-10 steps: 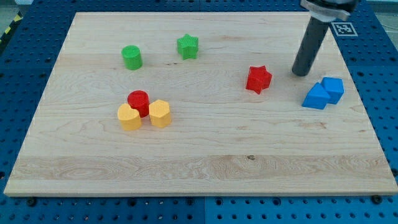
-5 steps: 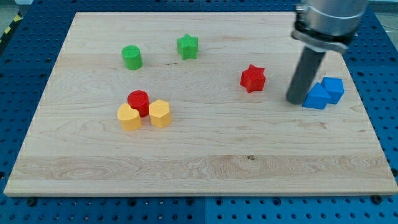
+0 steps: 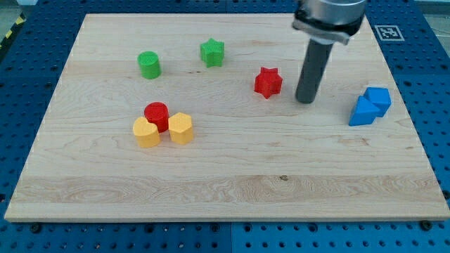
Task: Place the red star above the red circle
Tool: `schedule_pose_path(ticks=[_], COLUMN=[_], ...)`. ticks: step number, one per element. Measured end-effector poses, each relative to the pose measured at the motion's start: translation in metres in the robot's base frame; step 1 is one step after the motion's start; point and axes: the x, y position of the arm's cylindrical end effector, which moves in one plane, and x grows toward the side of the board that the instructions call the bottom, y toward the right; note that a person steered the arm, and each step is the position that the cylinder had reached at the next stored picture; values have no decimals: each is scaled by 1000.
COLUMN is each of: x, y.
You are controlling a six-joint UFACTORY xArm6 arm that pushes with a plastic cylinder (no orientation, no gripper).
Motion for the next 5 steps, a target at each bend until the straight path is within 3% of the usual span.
schedule_pose_path(ticks=[1, 2, 3, 4, 5], x=[-38, -44, -22, -26, -26], y=[-12, -74, -157, -163, -110])
